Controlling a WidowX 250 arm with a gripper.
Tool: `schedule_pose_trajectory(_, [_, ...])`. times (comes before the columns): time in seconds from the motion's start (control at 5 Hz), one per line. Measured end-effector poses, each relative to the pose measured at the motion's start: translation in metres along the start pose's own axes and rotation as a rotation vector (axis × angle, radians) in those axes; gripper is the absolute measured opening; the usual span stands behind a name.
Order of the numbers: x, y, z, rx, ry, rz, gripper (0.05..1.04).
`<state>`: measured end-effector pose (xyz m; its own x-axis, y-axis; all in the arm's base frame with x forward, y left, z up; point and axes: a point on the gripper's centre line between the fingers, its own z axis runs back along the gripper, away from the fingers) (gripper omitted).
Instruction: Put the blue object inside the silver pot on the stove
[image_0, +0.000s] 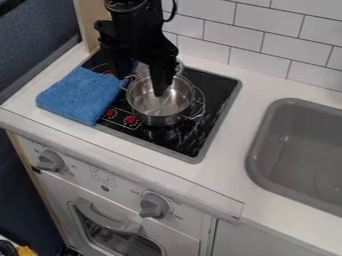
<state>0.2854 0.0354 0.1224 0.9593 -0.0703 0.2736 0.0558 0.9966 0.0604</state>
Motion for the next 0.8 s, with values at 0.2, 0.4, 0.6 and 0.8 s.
schedule_pose_trajectory(0.2, [-0.004,-0.001,-0.007,-0.005,0.029,0.004,1.001])
schedule_pose_trajectory(0.4, [0.005,0.006,-0.015,0.024,0.053,0.034,1.001])
schedule_pose_trajectory(0.6, [0.020,0.009,-0.018,0.024,0.047,0.045,1.001])
schedule_pose_trajectory(0.8, [0.045,0.020,-0.030,0.036,0.032,0.087,1.001])
